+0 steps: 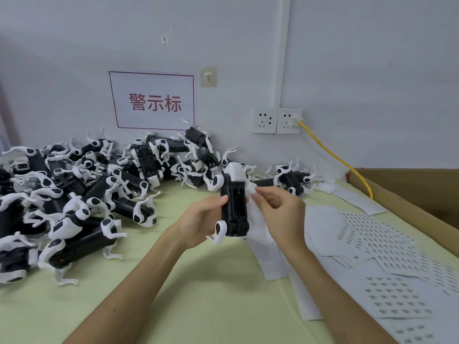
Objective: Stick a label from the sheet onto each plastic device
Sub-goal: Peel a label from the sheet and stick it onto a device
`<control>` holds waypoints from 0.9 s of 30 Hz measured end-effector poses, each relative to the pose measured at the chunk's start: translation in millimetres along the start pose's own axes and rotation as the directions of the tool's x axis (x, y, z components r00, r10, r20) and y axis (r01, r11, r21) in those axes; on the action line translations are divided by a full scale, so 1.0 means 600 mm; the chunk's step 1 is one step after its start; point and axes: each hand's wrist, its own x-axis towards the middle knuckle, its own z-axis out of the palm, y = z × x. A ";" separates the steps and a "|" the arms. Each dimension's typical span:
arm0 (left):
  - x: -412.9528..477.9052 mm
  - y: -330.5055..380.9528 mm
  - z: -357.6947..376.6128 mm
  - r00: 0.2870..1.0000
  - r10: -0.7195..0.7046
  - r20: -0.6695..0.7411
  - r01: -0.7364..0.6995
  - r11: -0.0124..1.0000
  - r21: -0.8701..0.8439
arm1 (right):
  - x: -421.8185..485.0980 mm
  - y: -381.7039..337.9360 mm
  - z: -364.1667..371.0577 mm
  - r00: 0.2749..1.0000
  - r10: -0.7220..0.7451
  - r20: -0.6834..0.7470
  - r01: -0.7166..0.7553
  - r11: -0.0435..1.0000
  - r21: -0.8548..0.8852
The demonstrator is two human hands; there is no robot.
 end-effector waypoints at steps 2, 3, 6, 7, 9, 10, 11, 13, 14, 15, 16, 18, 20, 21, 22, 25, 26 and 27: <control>0.000 0.001 0.002 1.000 -0.009 -0.026 0.009 1.000 0.000 | 0.000 0.004 -0.001 0.999 -0.040 0.004 0.040 0.998 -0.053; 0.000 0.001 0.001 0.999 -0.003 -0.035 0.002 1.000 -0.019 | 0.000 0.005 -0.001 0.998 -0.063 0.008 0.064 0.995 -0.080; -0.002 0.002 0.000 0.999 -0.009 -0.041 0.003 0.989 -0.146 | 0.000 0.011 -0.003 0.989 -0.149 0.022 0.150 0.979 -0.140; -0.002 0.002 -0.001 0.999 -0.018 -0.046 0.010 0.985 -0.175 | -0.001 0.013 -0.003 0.984 -0.177 0.028 0.179 0.971 -0.157; -0.001 0.001 -0.001 0.997 -0.025 -0.073 0.012 0.985 -0.174 | -0.002 0.012 -0.002 0.974 -0.223 0.039 0.226 0.957 -0.181; 0.001 0.000 -0.002 0.996 -0.024 -0.091 0.010 0.988 -0.157 | -0.002 0.012 -0.002 0.970 -0.238 0.041 0.241 0.953 -0.186; 0.001 0.000 -0.002 0.995 -0.022 -0.101 0.007 0.989 -0.144 | -0.001 0.012 -0.002 0.968 -0.246 0.043 0.249 0.950 -0.188; 0.002 0.000 -0.002 0.995 -0.015 -0.096 0.002 0.990 -0.139 | -0.002 0.011 -0.002 0.970 -0.239 0.048 0.244 0.951 -0.190; 0.001 0.000 -0.003 0.996 -0.012 -0.090 0.001 0.992 -0.130 | -0.002 0.011 -0.003 0.972 -0.228 0.049 0.234 0.954 -0.189; 0.000 0.000 -0.003 0.996 -0.011 -0.087 0.001 0.994 -0.112 | -0.002 0.010 -0.003 0.975 -0.215 0.049 0.221 0.958 -0.185; 0.000 0.000 -0.004 0.996 -0.011 -0.089 0.004 0.996 -0.088 | -0.002 0.009 -0.003 0.979 -0.199 0.049 0.204 0.963 -0.178; 0.001 -0.001 -0.006 0.995 -0.013 -0.096 0.010 0.999 -0.035 | -0.001 0.006 -0.003 0.986 -0.159 0.045 0.164 0.975 -0.150; 0.003 -0.003 -0.010 0.995 -0.007 -0.103 0.006 1.000 -0.011 | -0.001 0.003 -0.001 0.995 -0.095 0.033 0.098 0.989 -0.107; 0.003 -0.003 -0.010 0.995 -0.004 -0.102 0.003 1.000 -0.013 | 0.000 0.001 -0.001 0.998 -0.057 0.028 0.059 0.995 -0.084; 0.003 -0.002 -0.011 0.996 -0.003 -0.094 0.001 1.000 -0.020 | 0.001 -0.001 -0.002 0.999 -0.018 0.028 0.020 0.998 -0.063; 0.003 -0.003 -0.012 0.998 0.002 -0.062 -0.004 1.000 -0.029 | 0.006 -0.004 -0.007 0.993 0.104 0.054 -0.104 0.995 0.002; 0.002 -0.004 -0.013 0.998 0.005 -0.063 -0.007 0.999 -0.031 | 0.008 -0.004 -0.009 0.988 0.142 0.057 -0.144 0.989 0.032; 0.002 -0.004 -0.015 0.998 0.005 -0.065 -0.008 0.999 -0.046 | 0.010 -0.003 -0.010 0.983 0.175 0.052 -0.178 0.982 0.062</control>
